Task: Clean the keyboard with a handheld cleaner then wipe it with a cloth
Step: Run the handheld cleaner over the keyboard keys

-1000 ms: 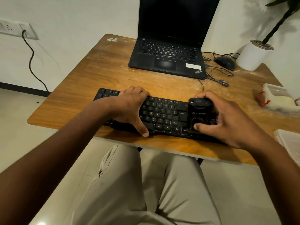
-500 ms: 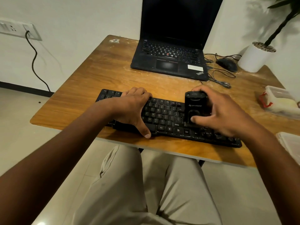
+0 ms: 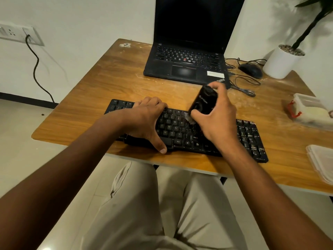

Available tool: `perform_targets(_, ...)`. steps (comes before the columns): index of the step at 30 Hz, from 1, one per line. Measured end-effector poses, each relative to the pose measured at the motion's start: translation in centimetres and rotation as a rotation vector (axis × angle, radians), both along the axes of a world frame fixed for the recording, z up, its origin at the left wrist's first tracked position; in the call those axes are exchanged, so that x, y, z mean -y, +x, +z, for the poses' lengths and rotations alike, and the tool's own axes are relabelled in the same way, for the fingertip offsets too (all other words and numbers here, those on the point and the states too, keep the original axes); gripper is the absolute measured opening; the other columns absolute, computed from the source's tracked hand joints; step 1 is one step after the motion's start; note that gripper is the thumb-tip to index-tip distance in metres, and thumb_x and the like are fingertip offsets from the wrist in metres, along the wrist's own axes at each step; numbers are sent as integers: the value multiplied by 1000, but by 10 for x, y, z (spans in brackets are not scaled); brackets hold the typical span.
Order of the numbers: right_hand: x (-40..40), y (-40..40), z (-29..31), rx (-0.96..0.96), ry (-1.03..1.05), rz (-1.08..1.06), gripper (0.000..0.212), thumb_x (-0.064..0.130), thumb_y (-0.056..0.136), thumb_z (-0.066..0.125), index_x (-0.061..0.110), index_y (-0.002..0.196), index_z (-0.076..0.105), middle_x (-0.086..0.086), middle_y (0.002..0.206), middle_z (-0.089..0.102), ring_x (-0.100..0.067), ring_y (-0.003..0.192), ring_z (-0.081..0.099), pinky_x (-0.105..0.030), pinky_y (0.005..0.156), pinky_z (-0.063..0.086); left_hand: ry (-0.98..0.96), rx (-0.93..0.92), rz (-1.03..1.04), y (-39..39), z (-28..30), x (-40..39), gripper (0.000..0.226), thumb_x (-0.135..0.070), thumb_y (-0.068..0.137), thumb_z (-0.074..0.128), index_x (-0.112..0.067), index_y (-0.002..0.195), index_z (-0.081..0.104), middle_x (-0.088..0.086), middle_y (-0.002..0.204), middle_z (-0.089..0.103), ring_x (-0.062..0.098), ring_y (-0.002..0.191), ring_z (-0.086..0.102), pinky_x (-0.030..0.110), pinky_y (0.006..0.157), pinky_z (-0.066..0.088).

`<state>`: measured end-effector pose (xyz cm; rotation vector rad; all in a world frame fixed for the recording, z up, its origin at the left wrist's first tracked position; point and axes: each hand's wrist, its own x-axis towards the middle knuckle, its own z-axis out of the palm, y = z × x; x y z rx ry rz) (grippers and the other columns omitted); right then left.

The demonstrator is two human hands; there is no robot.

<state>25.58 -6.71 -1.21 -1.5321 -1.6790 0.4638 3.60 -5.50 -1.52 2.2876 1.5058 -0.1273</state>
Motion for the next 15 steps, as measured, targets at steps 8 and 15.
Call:
perform_targets(8, -5, -1, 11, -77, 0, -149, 63, 19, 72, 85, 32, 118, 43, 18, 91, 54, -2, 81, 61, -20, 61, 55, 13, 9, -1, -1, 0, 1, 137, -76, 45, 86, -27, 155, 21, -5, 149, 27, 19, 140, 22, 48, 121, 22)
perform_targets(15, -3, -10, -1, -125, -49, -141, 64, 24, 70, 85, 31, 119, 45, 14, 90, 58, -1, 77, 60, -23, 57, 54, 8, -3, 2, 0, 0, 0, 139, -77, 43, 85, -27, 156, 20, -4, 149, 27, 20, 140, 23, 50, 121, 22)
